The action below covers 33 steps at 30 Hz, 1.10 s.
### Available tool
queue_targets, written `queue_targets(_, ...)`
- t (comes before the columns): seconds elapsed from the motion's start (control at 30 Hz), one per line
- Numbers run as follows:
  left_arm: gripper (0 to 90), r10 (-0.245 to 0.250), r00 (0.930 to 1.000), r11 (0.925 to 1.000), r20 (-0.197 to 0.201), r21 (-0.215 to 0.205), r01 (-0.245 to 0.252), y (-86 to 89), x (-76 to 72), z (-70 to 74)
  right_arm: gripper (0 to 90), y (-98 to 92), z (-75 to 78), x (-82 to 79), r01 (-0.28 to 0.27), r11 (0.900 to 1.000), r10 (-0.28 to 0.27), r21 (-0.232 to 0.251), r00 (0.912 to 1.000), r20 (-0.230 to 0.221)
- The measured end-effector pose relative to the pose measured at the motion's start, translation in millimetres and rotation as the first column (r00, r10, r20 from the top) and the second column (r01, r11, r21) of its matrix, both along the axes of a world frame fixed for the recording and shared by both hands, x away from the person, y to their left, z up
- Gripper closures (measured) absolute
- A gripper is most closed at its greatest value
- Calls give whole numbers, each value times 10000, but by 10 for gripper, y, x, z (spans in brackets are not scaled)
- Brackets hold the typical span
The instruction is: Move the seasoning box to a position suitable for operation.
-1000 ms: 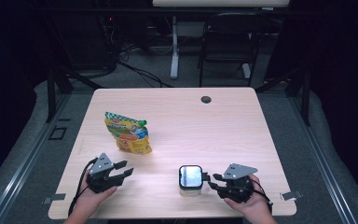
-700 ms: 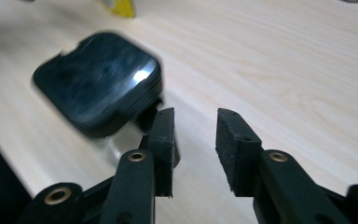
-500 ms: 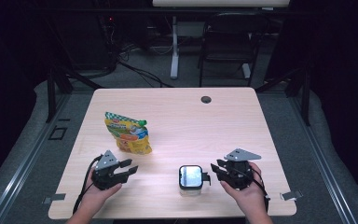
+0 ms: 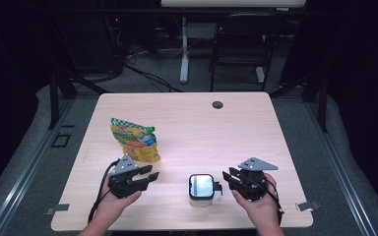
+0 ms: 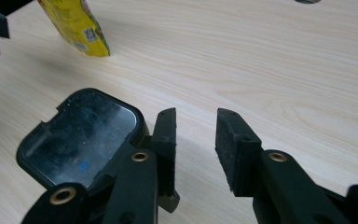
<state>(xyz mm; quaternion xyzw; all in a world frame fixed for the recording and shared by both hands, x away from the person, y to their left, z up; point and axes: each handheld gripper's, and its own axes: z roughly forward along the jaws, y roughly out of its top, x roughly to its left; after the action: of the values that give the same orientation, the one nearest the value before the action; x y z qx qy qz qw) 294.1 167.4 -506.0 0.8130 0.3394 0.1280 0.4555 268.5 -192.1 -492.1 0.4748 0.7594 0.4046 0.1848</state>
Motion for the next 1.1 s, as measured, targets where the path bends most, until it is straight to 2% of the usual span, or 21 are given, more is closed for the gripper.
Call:
queue_targets(0.03, 630, -54, 9999, 9999, 89, 98, 53, -58, 3, 22, 675, 2, 5, -8, 55, 10000, -54, 64, 10000, -31)
queue_targets(0.1, 633, -335, 9994, 9994, -92, 102, 336, -201, 33, 79, 677, 11, 2, -12, 24, 10000, -24, 20, 9999, -101)
queue_targets(0.17, 648, -659, 9975, 9978, -270, 13, 660, -285, 58, 116, 699, 21, -1, -14, -51, 9998, 59, 200, 9993, -362)
queue_targets(0.2, 661, -764, 9958, 9971, -509, -102, 759, -320, 66, 127, 704, 37, -4, -20, -83, 9994, 97, 333, 9990, -432)
queue_targets(0.23, 661, -889, 9939, 9960, -654, -41, 889, -350, 75, 140, 716, 55, -5, -28, -88, 9996, 101, 280, 9989, -450)
queue_targets(0.33, 662, -973, 9941, 9953, -476, -10, 973, -387, 74, 146, 738, 97, -7, -54, -131, 9998, 135, 122, 9994, -331)
queue_targets(0.37, 664, -1021, 9935, 9948, -503, -115, 1017, -409, 73, 131, 761, 135, -4, -84, -173, 9998, 170, -109, 9996, -223)
queue_targets(0.5, 680, -1194, 9907, 9928, -657, -216, 1182, -435, 57, 90, 792, 164, -6, -113, -221, 9995, 218, -234, 9996, -163)
queue_targets(0.53, 697, -1212, 9909, 9926, -583, -28, 1213, -456, 37, 55, 813, 184, -13, -130, -225, 9993, 222, -299, 9997, -121)
queue_targets(0.57, 698, -1212, 9909, 9926, -583, -28, 1213, -456, 37, 55, 813, 184, -13, -130, -225, 9993, 222, -299, 9997, -121)
queue_targets(0.63, 713, -1290, 9901, 9910, -556, 275, 1307, -494, 13, 1, 819, 199, -24, -148, -234, 9993, 231, -290, 9997, -127)
queue_targets(0.73, 723, -1341, 9894, 9900, -549, 361, 1362, -520, 2, -25, 818, 213, -37, -152, -237, 9994, 233, -234, 9996, -162)
queue_targets(0.87, 729, -1533, 9853, 9873, -760, 312, 1560, -556, -6, -66, 817, 239, -63, -147, -289, 9989, 283, -366, 9994, -178)
queue_targets(1.1, 751, -1590, 9839, 9864, -814, 281, 1617, -566, -23, -86, 817, 226, -62, -144, -375, 9989, 367, -296, 9990, -274)
